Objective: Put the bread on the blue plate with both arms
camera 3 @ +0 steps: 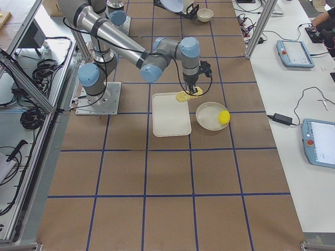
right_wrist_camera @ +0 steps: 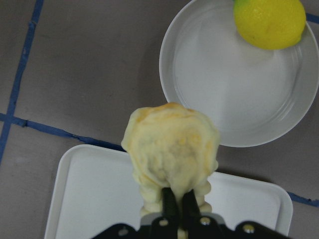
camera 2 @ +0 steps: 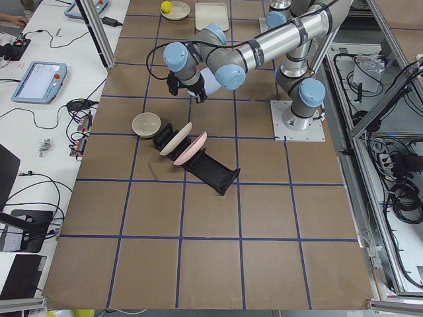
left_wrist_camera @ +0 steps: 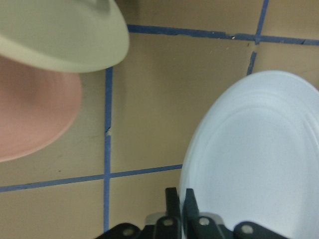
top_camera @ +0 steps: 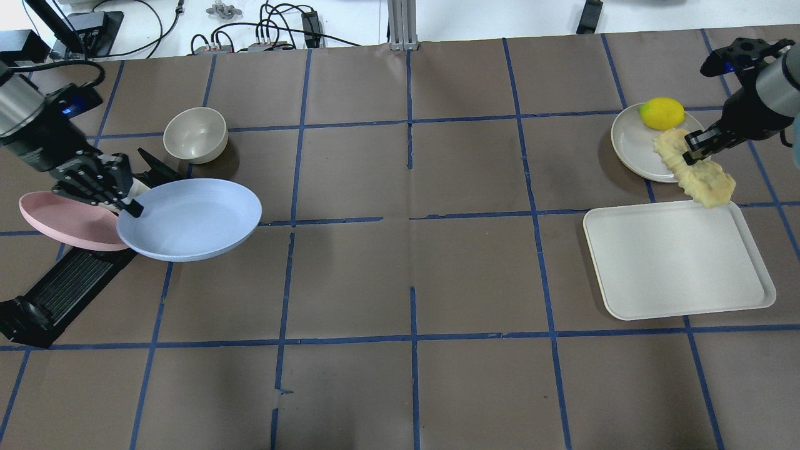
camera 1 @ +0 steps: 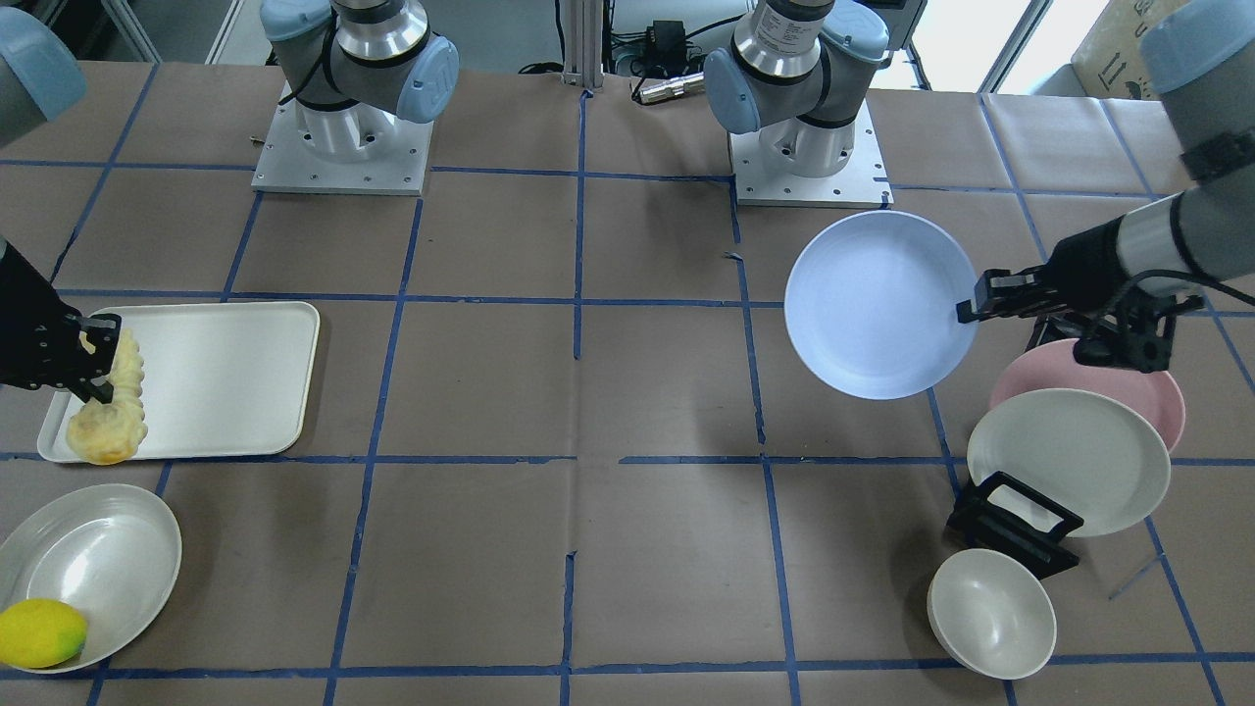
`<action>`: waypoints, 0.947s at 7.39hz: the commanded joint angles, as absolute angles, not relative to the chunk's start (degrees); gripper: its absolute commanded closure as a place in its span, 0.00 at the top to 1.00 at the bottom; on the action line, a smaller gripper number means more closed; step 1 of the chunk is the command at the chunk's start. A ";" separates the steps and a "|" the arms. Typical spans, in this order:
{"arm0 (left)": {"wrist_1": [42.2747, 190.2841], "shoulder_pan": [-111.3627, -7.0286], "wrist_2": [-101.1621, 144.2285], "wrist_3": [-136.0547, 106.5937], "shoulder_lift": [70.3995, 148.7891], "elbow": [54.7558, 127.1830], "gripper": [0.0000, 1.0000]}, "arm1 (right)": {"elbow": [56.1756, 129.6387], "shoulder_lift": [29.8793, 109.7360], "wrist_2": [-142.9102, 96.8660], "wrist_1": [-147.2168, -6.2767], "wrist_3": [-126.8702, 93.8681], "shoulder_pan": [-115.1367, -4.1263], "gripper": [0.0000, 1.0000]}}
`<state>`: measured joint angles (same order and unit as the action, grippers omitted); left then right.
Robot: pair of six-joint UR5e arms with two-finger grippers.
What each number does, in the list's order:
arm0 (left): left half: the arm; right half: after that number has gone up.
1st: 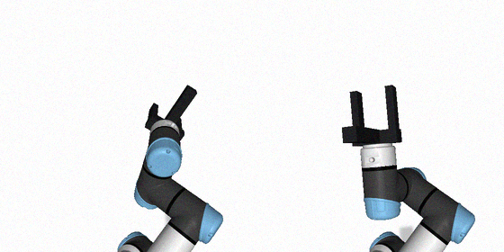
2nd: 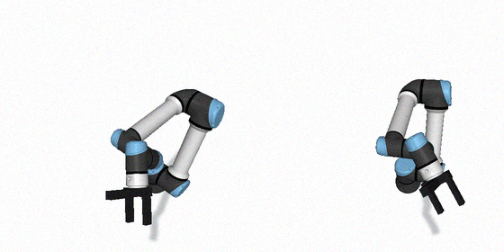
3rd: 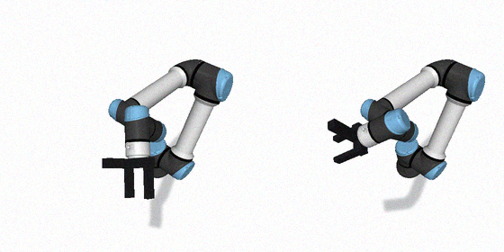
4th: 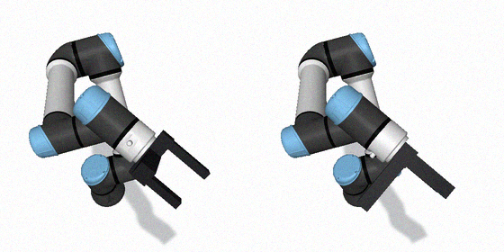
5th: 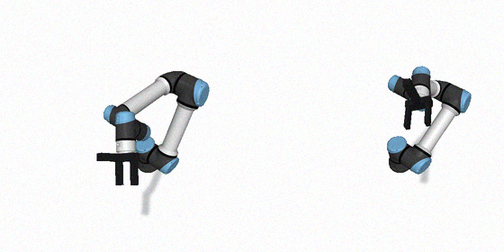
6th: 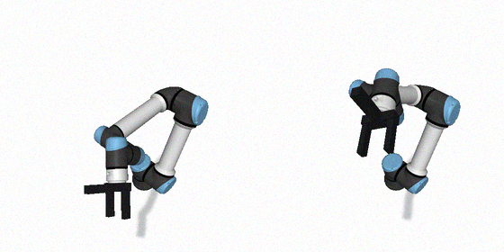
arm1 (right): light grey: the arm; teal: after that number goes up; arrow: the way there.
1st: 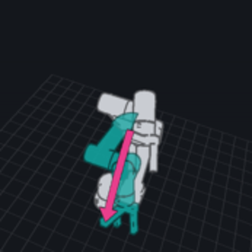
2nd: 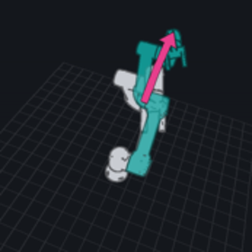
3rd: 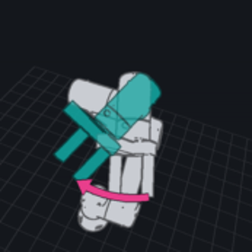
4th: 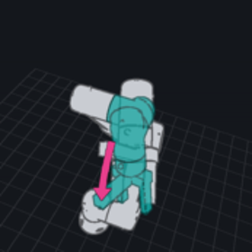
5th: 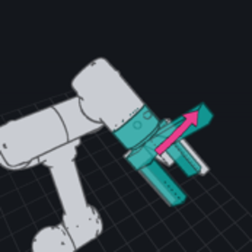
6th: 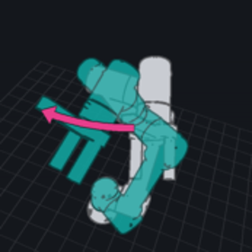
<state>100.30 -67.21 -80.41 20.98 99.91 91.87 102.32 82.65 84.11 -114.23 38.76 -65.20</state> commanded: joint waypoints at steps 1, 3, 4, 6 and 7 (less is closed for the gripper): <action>96.44 -78.52 -78.40 9.64 101.15 92.02 0.02 | 95.29 82.53 84.72 -104.61 28.62 -70.11 0.07; 89.50 -87.93 -78.14 0.30 105.27 91.85 0.02 | 93.87 82.53 87.52 -104.33 22.00 -73.90 0.06; 84.17 -91.37 -75.35 -0.17 108.77 91.76 0.02 | 93.87 82.53 87.54 -104.24 16.93 -75.74 0.06; 77.11 -95.43 -72.34 -1.83 114.59 91.76 0.02 | 93.95 82.53 87.63 -103.19 5.52 -80.92 0.06; 72.29 -97.10 -72.42 -2.37 116.44 91.93 0.02 | 93.96 82.36 87.63 -103.01 1.10 -83.38 0.06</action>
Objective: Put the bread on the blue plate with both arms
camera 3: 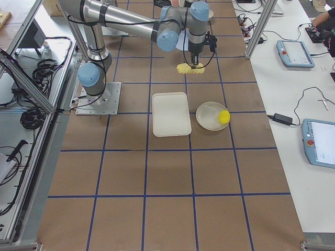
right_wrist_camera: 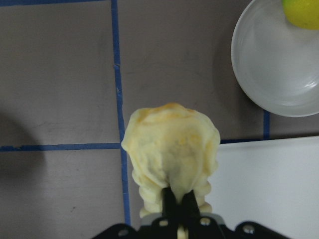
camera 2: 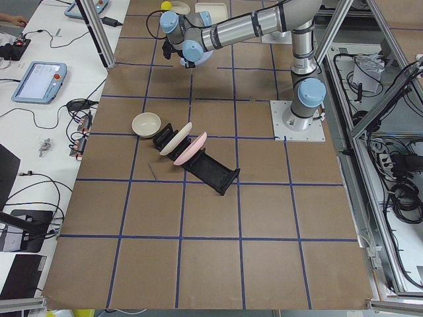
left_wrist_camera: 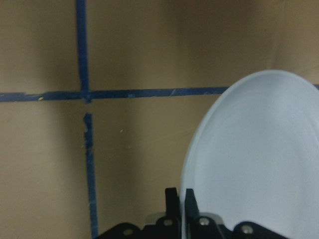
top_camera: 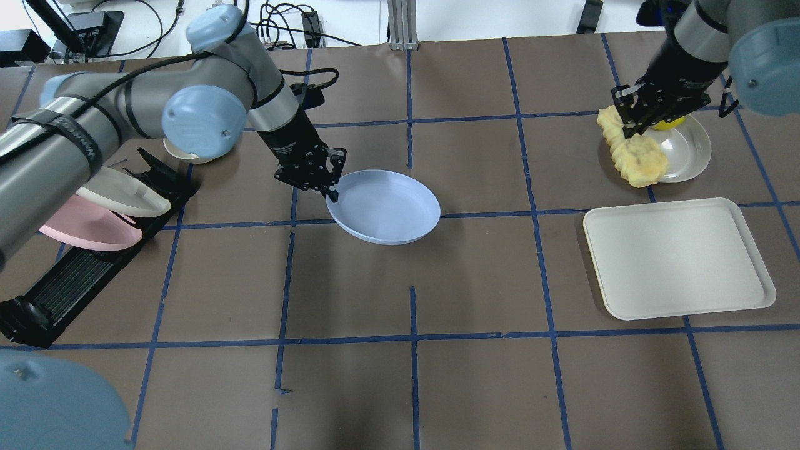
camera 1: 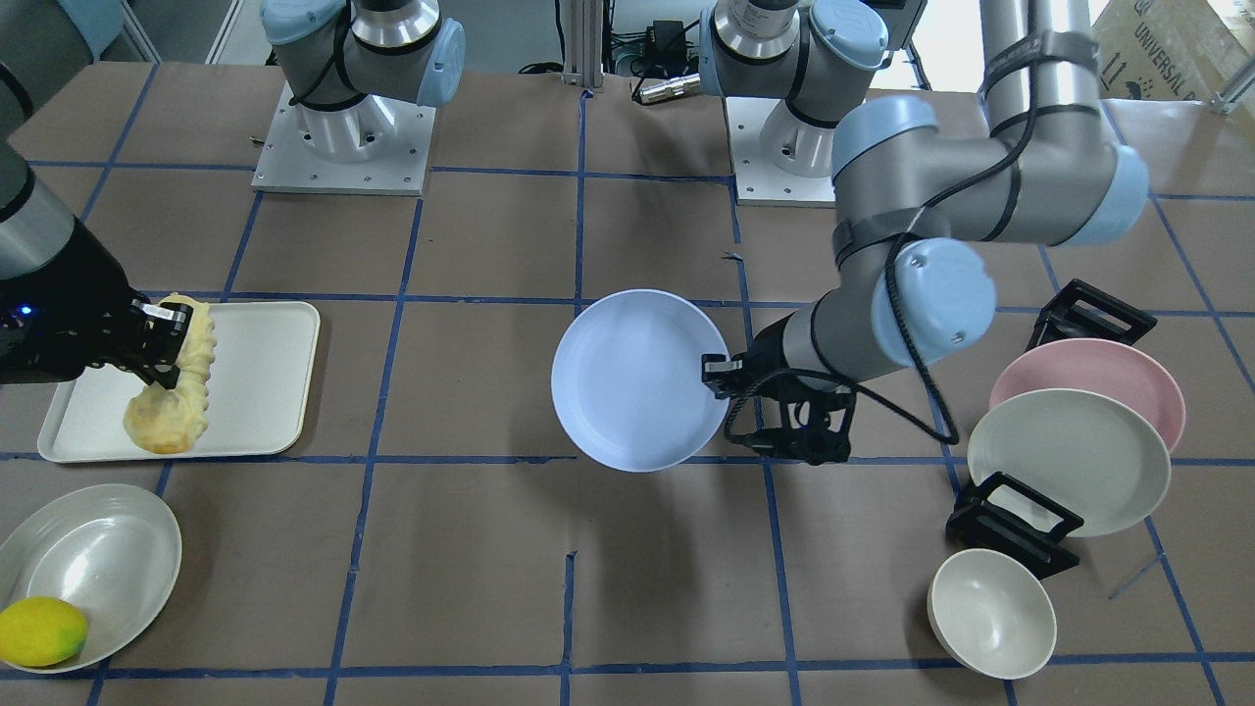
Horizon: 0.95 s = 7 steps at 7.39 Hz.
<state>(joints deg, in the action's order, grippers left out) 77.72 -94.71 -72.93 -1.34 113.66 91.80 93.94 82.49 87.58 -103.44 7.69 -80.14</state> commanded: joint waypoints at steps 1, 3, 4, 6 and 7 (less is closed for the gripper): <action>68.51 -98.25 -72.33 -2.90 118.98 91.93 0.02 | 94.04 82.27 87.63 -102.92 -0.08 -84.10 0.06; 67.85 -98.70 -72.33 -5.53 120.24 92.02 0.18 | 93.96 82.27 87.37 -101.79 -6.98 -84.55 0.07; 67.85 -98.35 -72.33 -5.54 120.06 91.85 0.59 | 93.96 82.27 87.36 -101.60 -8.34 -85.86 0.07; 69.25 -96.08 -72.95 -5.36 117.09 90.27 1.00 | 93.69 81.39 87.36 -101.78 -13.26 -88.67 0.07; 72.56 -93.72 -73.04 -4.58 114.03 90.26 1.00 | 93.69 81.21 87.28 -101.52 -13.36 -88.77 0.07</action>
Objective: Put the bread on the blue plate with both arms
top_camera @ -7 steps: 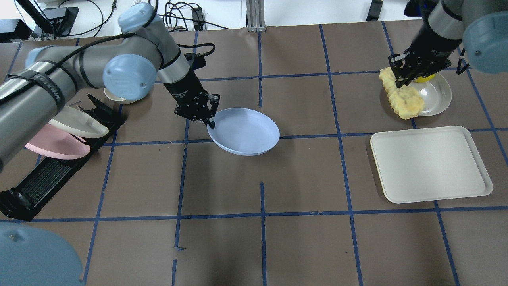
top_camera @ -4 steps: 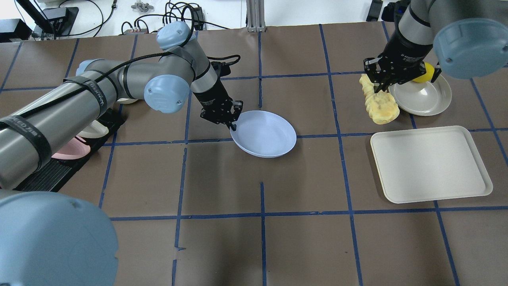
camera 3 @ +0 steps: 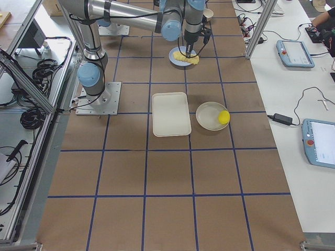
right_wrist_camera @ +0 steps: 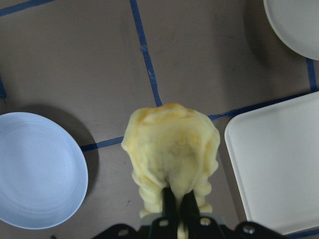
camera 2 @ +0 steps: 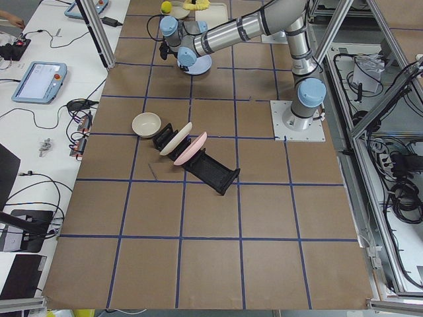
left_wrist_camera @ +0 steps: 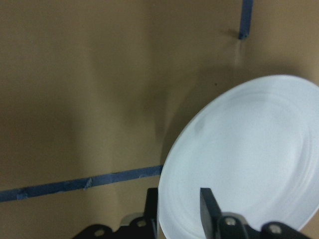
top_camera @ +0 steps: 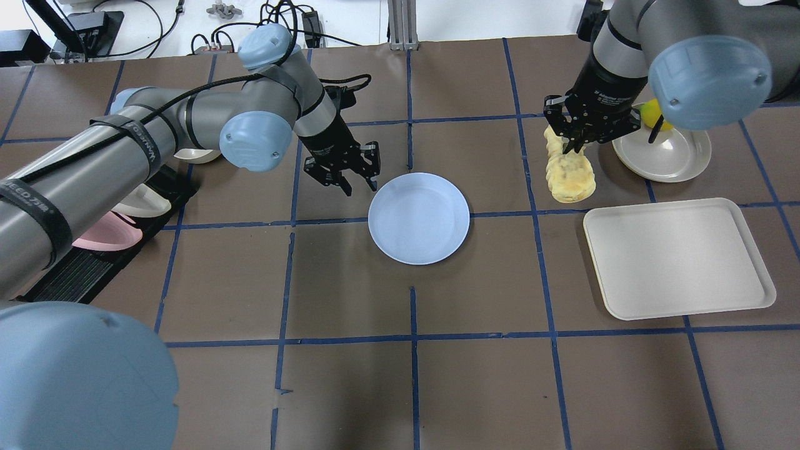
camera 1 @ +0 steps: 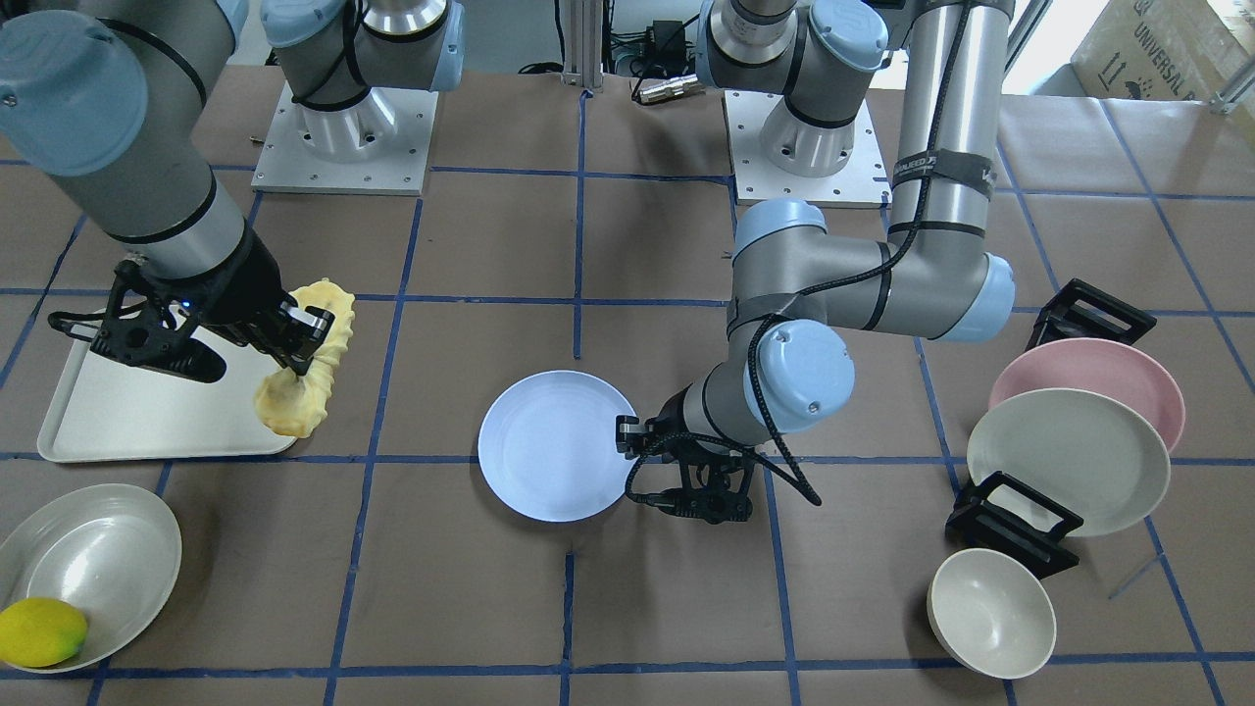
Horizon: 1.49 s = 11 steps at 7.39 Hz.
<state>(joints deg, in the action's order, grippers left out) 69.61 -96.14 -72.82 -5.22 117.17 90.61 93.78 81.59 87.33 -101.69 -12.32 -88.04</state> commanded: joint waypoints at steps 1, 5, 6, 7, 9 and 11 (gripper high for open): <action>75.82 -92.04 -74.95 -4.48 110.78 90.35 1.00 | 94.30 81.21 87.19 -101.51 -14.23 -88.94 0.07; 85.85 -90.71 -87.71 3.30 100.38 89.48 1.00 | 92.91 75.17 87.18 -103.18 -21.52 -98.41 0.07; 87.96 -89.75 -89.98 6.82 99.33 89.21 1.00 | 92.81 72.88 86.58 -105.27 -22.75 -100.09 0.07; 87.98 -88.95 -90.78 7.20 97.23 90.60 1.00 | 92.81 69.73 86.31 -111.30 -22.42 -102.02 0.07; 89.29 -89.21 -90.79 7.21 96.59 87.03 1.00 | 89.50 63.30 86.31 -116.10 -23.81 -106.77 0.07; 92.71 -89.65 -90.88 6.33 97.82 82.81 1.00 | 87.10 60.22 86.39 -116.89 -28.02 -108.18 0.08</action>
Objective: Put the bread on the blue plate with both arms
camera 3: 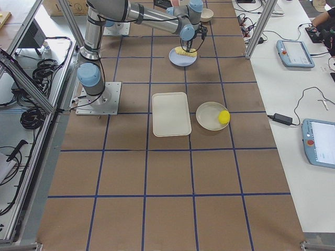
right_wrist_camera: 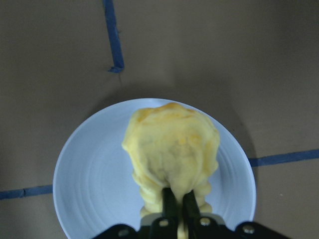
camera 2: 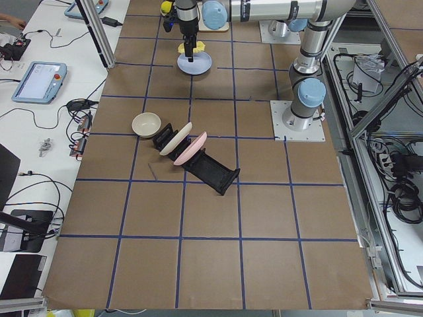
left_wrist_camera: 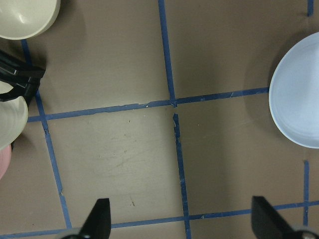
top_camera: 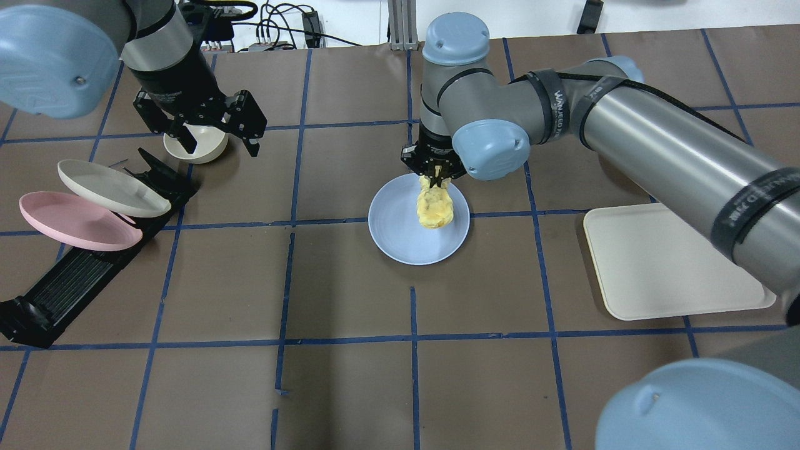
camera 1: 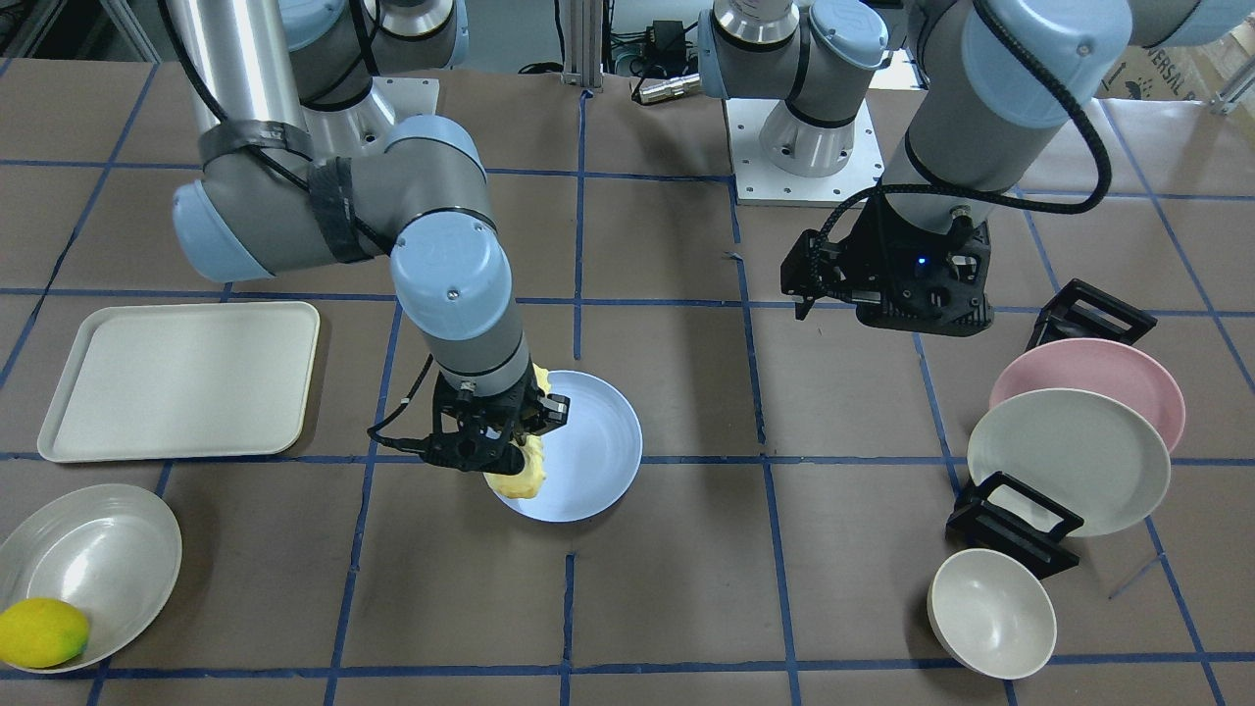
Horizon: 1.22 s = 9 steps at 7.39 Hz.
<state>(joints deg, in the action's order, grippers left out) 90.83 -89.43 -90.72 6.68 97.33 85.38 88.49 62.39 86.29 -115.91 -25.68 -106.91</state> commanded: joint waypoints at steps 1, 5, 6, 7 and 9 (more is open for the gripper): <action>92.99 -89.65 -91.05 6.33 97.04 82.79 1.00 | 87.45 59.25 86.40 -119.85 -28.21 -108.89 0.08; 95.00 -89.56 -93.23 2.64 96.86 81.65 1.00 | 87.89 58.10 87.18 -121.73 -28.65 -109.07 0.99; 95.01 -89.56 -93.08 2.64 97.03 81.65 1.00 | 87.80 58.36 87.45 -121.64 -28.65 -109.07 1.00; 95.01 -89.56 -93.08 2.64 97.12 81.74 1.00 | 87.28 58.79 87.45 -120.94 -28.65 -108.99 1.00; 95.01 -89.65 -92.55 2.37 96.86 81.74 1.00 | 86.92 59.06 88.67 -120.85 -28.65 -108.64 1.00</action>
<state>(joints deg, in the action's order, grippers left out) 94.99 -89.57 -92.86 2.54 96.96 81.73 87.14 58.83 87.79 -120.93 -28.65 -108.88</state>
